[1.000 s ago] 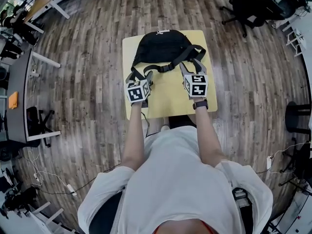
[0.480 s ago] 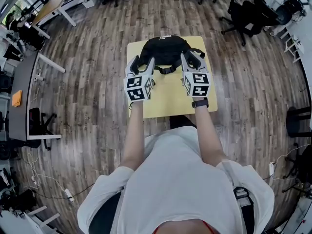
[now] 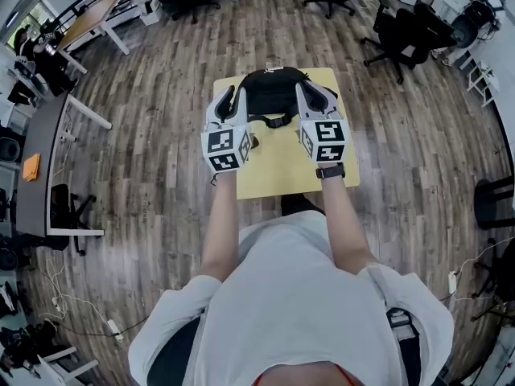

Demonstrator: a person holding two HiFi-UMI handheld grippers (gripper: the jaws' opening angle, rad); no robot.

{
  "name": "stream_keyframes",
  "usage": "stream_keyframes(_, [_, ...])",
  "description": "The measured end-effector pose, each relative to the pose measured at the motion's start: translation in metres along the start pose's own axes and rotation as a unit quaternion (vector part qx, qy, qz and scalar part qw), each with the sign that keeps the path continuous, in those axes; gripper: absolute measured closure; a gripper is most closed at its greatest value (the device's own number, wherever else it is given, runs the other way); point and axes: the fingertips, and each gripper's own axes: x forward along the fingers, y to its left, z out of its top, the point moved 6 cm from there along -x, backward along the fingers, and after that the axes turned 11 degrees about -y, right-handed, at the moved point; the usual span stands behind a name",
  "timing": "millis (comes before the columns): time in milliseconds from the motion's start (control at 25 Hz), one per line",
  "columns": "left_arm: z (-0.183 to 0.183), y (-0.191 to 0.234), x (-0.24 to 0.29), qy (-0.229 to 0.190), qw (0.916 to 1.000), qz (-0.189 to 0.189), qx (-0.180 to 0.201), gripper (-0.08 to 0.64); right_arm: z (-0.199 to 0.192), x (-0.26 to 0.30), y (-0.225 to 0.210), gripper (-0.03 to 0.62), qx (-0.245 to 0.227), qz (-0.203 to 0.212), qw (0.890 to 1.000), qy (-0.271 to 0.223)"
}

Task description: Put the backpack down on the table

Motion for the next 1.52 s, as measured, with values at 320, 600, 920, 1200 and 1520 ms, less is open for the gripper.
stream_keyframes(320, [0.003,-0.013,-0.003,0.002,1.0000,0.000,0.006,0.549,0.003,-0.009,-0.007,0.578,-0.001,-0.009,1.000,0.003])
stream_keyframes(600, [-0.005,0.005,0.000,0.012,0.9999,0.006,0.000,0.551,-0.003,0.000,-0.002,0.583,-0.001,-0.018,1.000,0.015])
stream_keyframes(920, [-0.008,-0.003,-0.001,0.017,0.9999,0.004,0.000,0.551,-0.008,-0.009,-0.015,0.583,0.005,-0.036,0.999,0.017])
stream_keyframes(1200, [-0.009,-0.006,-0.001,0.015,0.9998,0.008,-0.005,0.551,-0.003,-0.014,-0.023,0.583,0.001,-0.040,0.999,0.010])
stream_keyframes(1520, [-0.020,-0.018,0.008,0.027,0.9995,0.004,-0.015,0.549,-0.008,-0.015,-0.035,0.583,0.000,-0.040,0.999,0.019])
